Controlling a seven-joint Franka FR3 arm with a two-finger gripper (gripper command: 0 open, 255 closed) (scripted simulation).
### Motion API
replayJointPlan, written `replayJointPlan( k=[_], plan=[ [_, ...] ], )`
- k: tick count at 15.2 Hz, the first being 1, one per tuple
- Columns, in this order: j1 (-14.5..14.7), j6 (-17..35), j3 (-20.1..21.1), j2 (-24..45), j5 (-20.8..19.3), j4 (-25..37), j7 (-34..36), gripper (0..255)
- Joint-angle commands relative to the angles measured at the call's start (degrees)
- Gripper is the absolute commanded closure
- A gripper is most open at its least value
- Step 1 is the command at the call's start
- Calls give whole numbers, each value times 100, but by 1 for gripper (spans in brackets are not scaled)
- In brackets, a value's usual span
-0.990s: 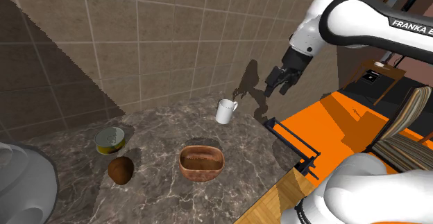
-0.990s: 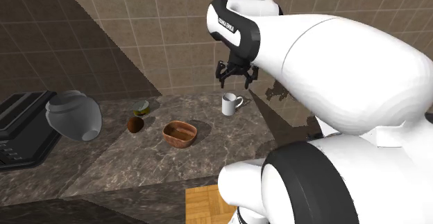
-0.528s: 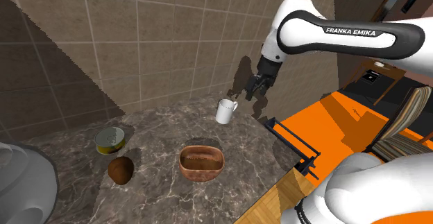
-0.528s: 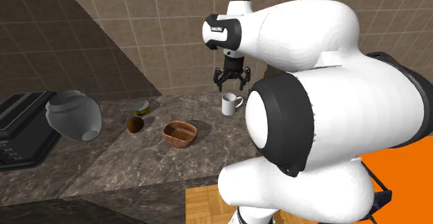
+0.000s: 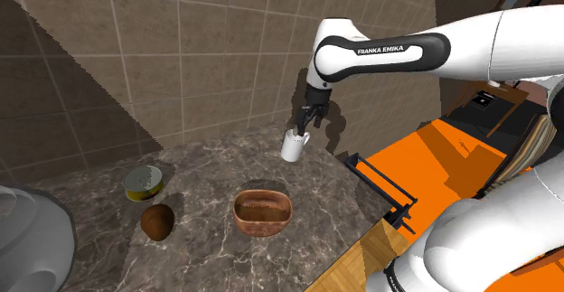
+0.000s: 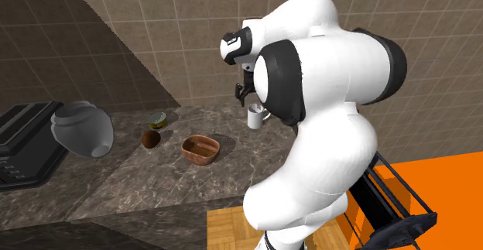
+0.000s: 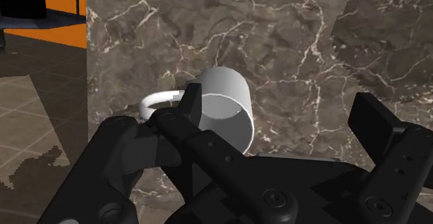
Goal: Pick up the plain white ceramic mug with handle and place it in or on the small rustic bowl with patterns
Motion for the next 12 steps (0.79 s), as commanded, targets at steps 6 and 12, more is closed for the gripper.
replayJointPlan(
  k=[6, 12],
  plan=[
    [79, 311, 79, 1674, -331, 978, -297, 0],
    [68, 762, 66, 1795, -349, 649, -287, 0]
  ],
)
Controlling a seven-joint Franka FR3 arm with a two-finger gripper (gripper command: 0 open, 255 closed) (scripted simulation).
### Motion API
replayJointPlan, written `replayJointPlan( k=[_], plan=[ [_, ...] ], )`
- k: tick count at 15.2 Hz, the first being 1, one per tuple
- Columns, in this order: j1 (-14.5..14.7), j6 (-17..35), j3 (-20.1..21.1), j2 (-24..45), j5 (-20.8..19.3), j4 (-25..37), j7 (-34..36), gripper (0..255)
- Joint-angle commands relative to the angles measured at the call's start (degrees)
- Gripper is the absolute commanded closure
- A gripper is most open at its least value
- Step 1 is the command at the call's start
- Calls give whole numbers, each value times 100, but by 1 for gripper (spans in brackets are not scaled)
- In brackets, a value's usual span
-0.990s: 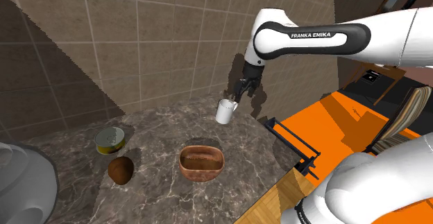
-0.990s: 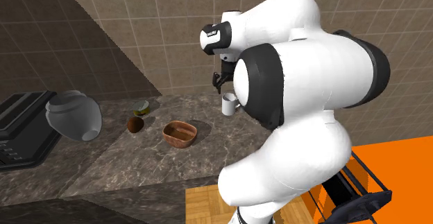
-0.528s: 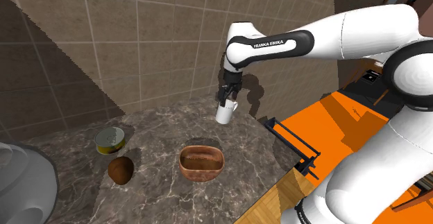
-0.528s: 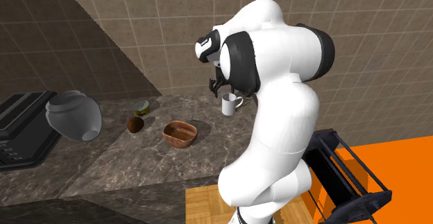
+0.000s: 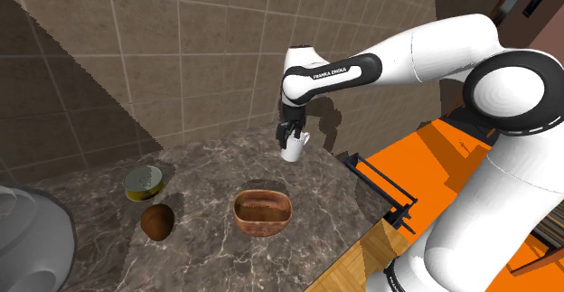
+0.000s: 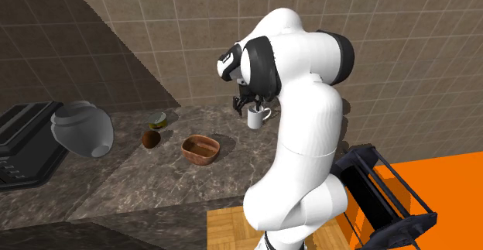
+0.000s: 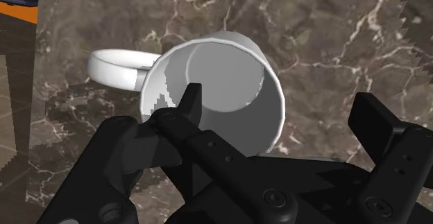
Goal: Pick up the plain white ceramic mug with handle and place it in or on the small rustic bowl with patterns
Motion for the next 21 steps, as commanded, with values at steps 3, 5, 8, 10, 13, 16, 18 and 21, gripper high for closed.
replayJointPlan(
  k=[3, 5, 8, 10, 13, 16, 18, 21],
  plan=[
    [-6, 209, -6, 68, -10, -138, 3, 0],
    [-6, 209, -6, 69, -10, -138, 3, 0],
    [-6, 209, -6, 69, -10, -138, 3, 0],
    [-6, 208, -6, 69, -10, -137, 3, 255],
    [-6, 208, -6, 69, -10, -137, 3, 255],
    [-6, 208, -6, 69, -10, -137, 3, 255],
    [-6, 208, -6, 69, -10, -138, 3, 255],
    [-6, 67, -5, -10, -4, -74, -7, 255]
  ],
)
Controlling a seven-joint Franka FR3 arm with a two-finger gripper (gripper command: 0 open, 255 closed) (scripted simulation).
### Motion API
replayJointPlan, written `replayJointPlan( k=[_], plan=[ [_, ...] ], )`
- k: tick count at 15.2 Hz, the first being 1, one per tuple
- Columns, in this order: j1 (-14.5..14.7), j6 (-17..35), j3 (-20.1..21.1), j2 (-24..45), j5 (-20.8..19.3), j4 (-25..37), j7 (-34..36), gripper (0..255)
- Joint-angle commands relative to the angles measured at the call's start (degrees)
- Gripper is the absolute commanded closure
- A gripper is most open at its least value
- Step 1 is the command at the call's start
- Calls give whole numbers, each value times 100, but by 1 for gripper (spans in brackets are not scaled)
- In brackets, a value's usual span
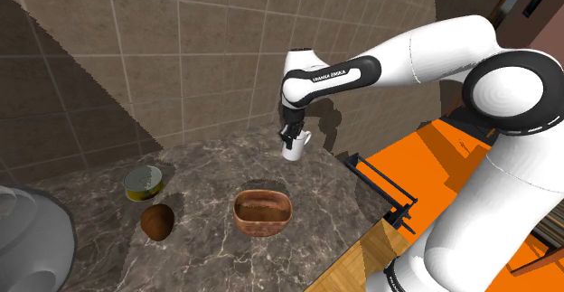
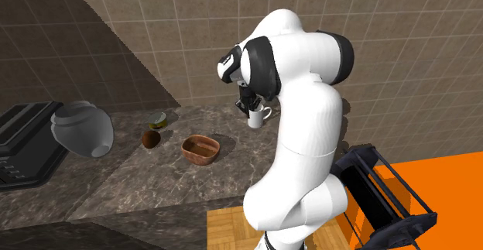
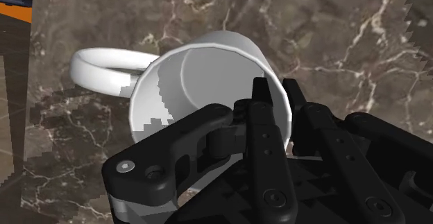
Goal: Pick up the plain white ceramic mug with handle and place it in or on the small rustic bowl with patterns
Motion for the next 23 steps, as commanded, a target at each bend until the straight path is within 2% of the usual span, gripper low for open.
replayJointPlan(
  k=[1, 23],
  plan=[
    [-3, -121, -1, -61, 5, 60, -13, 255],
    [4, -1731, 7, -593, 46, 1141, -107, 255]
  ],
)
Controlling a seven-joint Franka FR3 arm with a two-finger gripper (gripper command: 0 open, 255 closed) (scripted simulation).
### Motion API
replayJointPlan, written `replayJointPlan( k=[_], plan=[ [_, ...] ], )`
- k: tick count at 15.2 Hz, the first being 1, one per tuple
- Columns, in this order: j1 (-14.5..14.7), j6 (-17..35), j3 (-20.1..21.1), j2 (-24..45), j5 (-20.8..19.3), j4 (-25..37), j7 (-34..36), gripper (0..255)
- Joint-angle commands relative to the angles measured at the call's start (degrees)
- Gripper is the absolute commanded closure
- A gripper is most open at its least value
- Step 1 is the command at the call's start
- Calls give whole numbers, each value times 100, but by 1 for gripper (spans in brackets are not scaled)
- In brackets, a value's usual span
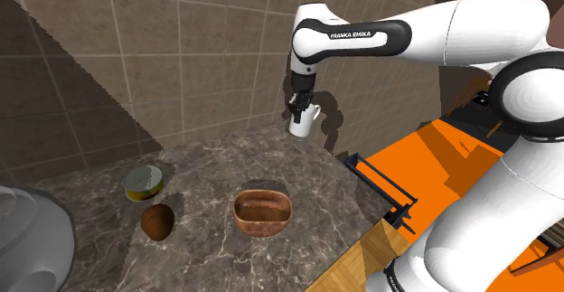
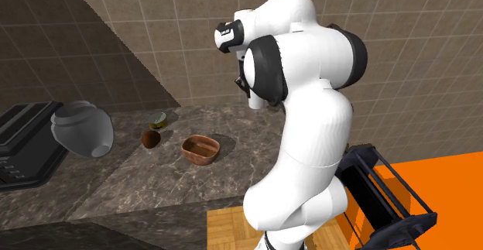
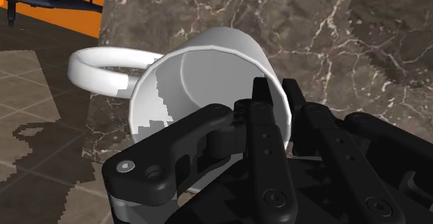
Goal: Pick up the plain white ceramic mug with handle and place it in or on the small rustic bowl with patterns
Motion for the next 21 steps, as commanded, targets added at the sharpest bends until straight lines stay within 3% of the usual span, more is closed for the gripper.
replayJointPlan(
  k=[1, 4, 12, 21],
  plan=[
    [1, -159, 1, -39, 2, 118, -7, 255],
    [2, -358, 2, -63, 5, 292, -17, 255],
    [461, -386, 495, -950, 239, -604, 875, 255],
    [999, -516, 1162, -1586, 659, -1100, 1950, 255]
  ],
)
